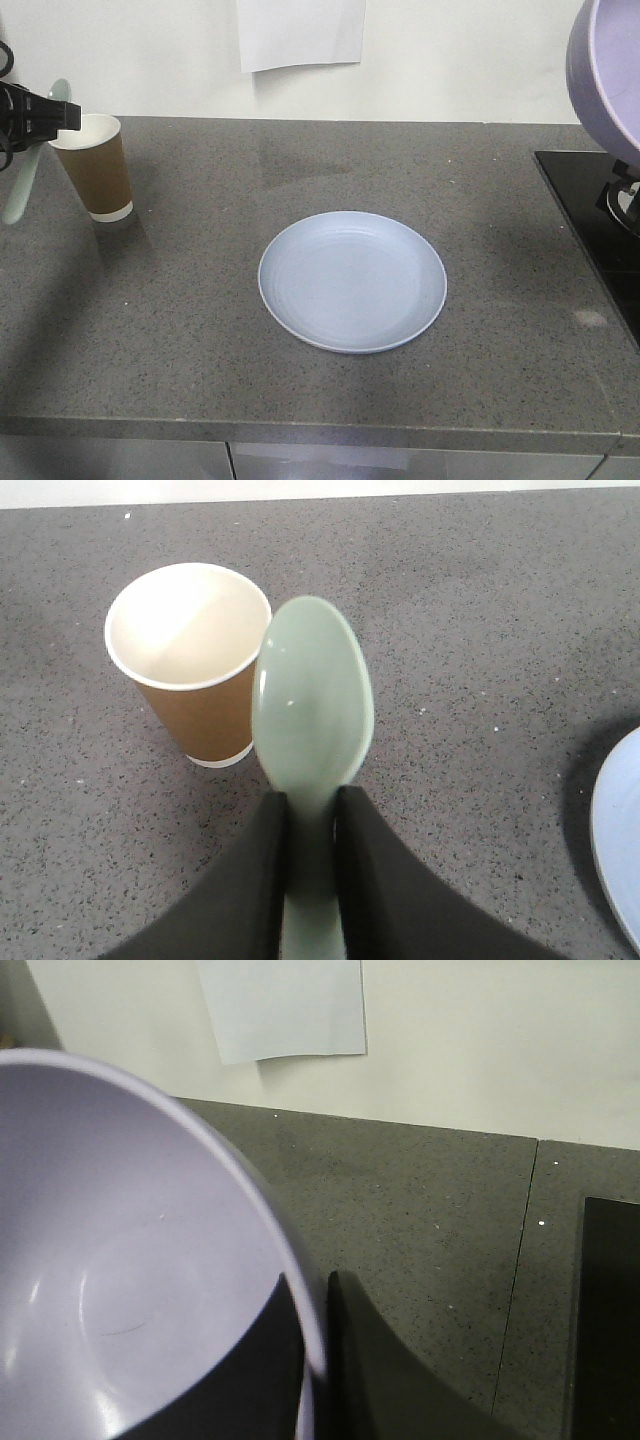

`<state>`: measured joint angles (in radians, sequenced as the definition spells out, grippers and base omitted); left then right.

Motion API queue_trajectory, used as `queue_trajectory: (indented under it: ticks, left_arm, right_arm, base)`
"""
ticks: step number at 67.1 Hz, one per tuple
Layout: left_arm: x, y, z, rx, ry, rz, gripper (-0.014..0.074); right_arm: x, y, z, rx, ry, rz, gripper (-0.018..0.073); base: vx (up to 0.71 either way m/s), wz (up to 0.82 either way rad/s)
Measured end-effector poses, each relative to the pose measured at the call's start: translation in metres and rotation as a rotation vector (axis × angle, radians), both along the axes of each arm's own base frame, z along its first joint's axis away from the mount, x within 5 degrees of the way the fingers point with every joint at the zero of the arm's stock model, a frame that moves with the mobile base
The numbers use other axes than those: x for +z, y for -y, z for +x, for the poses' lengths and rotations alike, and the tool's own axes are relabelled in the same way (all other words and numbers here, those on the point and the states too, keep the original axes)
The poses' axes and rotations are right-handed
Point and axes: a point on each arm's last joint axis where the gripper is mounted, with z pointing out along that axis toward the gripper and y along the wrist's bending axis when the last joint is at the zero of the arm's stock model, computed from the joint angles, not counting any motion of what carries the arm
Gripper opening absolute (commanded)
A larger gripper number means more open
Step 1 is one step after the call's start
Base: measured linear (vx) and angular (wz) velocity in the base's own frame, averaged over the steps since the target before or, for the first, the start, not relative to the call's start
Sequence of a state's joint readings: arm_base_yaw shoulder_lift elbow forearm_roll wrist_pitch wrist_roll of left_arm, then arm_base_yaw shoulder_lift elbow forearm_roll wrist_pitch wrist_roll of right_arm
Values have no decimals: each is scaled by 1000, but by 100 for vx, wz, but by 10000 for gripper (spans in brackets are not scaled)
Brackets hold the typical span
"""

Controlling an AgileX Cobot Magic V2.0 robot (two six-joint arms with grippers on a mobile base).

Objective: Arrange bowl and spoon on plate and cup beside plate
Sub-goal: 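Drive the base closer, centering the light blue plate ahead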

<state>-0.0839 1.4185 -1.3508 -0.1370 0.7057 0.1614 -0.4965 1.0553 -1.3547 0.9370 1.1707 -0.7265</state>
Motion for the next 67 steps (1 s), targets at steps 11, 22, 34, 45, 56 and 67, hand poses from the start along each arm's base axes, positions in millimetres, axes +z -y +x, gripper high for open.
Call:
queue_trajectory:
  ticks: [11,22,34,45,56,67]
  left_arm:
    - [0,0,0,0,0,0,-6]
    - [0,0,0,0,0,0,-6]
    - [0,0,0,0,0,0,-6]
    - [0,0,0,0,0,0,-6]
    - [0,0,0,0,0,0,-6]
    - [0,0,0,0,0,0,-6]
  right_arm:
    - [0,0,0,0,0,0,-4]
    - [0,0,0,0,0,0,-4]
    - [0,0,0,0,0,0,-4]
    - [0,0,0,0,0,0,-4]
    - [0,0,0,0,0,0,-4]
    - [0,0,0,0,0,0,-4]
  base:
    - [4,-1]
    - [4,0]
    - [4,-1]
    - [3,-1]
    - [3,-1]
    - [4,-1]
